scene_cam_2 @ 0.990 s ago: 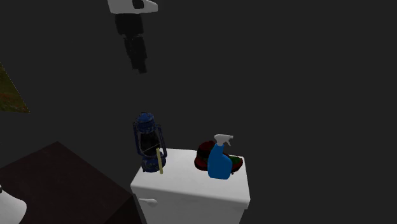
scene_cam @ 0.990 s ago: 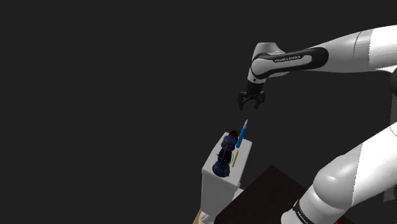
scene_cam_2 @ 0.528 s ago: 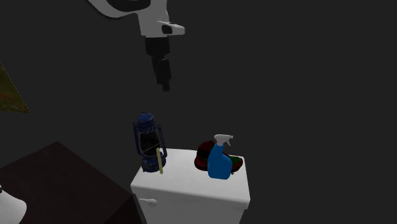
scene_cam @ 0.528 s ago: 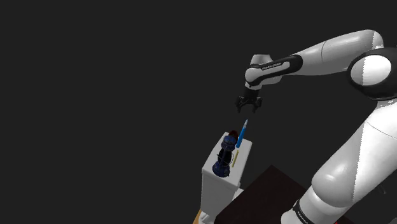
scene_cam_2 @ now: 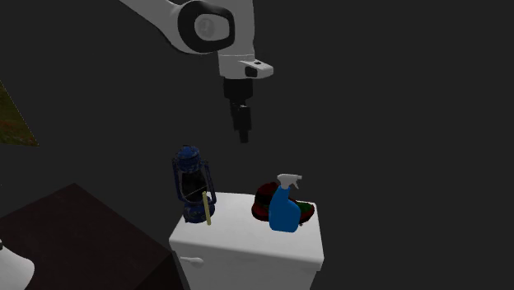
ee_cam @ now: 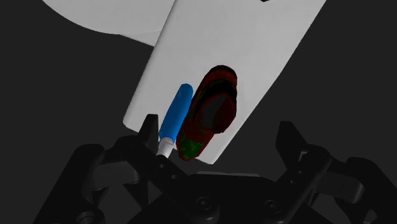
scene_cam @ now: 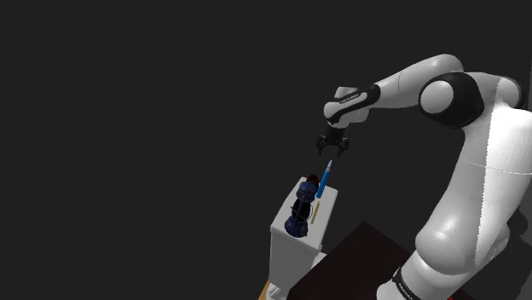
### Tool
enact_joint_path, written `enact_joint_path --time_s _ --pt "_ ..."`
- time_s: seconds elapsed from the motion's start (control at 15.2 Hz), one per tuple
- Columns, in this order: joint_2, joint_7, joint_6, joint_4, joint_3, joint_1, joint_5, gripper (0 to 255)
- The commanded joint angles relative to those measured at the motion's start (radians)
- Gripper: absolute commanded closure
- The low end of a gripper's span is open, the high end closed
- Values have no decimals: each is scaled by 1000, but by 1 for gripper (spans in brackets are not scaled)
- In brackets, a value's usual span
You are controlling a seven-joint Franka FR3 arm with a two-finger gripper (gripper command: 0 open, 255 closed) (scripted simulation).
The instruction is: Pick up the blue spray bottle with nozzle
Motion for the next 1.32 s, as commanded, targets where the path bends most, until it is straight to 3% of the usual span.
enact_joint_path --time_s 0.0,0.66,1.25 --pt "69 2 17 49 -9 -19 23 0" --pt "402 16 42 334 -30 -139 138 0" --pt "473 9 109 336 -18 -149 154 0"
